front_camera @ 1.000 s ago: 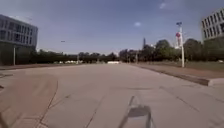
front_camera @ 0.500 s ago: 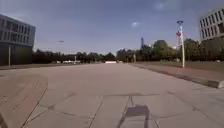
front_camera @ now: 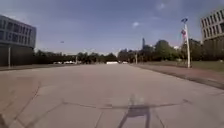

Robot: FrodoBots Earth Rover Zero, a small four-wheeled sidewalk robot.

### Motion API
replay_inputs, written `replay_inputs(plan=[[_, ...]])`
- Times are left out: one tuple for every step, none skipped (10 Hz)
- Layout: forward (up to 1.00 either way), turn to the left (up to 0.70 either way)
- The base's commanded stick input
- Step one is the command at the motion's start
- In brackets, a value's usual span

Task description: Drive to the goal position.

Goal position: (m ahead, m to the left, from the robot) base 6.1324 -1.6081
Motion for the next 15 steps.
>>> replay_inputs(plan=[[1.00,0.01],[1.00,0.01],[1.00,0.01],[1.00,0.01],[1.00,0.01],[1.00,0.01],[1.00,0.01],[1.00,0.01],[1.00,0.01],[1.00,0.01],[1.00,0.01],[1.00,0.01],[1.00,-0.31],[1.00,-0.39],[1.00,-0.39]])
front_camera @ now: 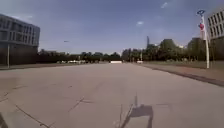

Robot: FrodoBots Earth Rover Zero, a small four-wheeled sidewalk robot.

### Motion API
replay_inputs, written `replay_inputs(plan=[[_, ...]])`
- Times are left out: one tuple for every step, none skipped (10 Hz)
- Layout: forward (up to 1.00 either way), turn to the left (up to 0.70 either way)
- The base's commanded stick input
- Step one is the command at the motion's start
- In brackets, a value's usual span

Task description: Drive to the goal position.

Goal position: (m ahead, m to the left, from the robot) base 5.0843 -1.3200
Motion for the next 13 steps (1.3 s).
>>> replay_inputs(plan=[[1.00,-0.34],[1.00,-0.31],[1.00,-0.39],[1.00,-0.39],[1.00,-0.36],[1.00,-0.07],[1.00,0.01],[1.00,0.01],[1.00,0.01],[1.00,0.01],[1.00,0.01],[1.00,0.01],[1.00,0.01]])
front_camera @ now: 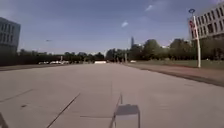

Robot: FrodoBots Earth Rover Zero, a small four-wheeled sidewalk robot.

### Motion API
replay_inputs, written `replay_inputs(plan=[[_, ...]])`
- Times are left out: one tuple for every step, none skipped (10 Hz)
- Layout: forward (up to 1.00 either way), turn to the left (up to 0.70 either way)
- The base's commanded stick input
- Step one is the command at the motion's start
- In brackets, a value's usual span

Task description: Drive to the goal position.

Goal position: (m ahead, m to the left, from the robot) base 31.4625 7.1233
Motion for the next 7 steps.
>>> replay_inputs(plan=[[1.00,0.01],[1.00,0.01],[1.00,0.01],[1.00,0.01],[1.00,0.01],[1.00,-0.03],[1.00,-0.08]])
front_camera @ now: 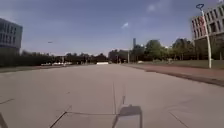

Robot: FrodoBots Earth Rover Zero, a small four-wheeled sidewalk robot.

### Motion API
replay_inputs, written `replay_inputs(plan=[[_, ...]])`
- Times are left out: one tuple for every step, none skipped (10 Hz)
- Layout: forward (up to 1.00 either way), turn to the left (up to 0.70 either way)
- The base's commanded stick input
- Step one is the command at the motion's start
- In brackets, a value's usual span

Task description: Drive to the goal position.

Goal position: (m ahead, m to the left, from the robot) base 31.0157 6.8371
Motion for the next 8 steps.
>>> replay_inputs(plan=[[1.00,-0.05],[1.00,0.03],[1.00,0.06],[1.00,0.14],[1.00,0.07],[1.00,0.01],[1.00,0.01],[1.00,0.01]])
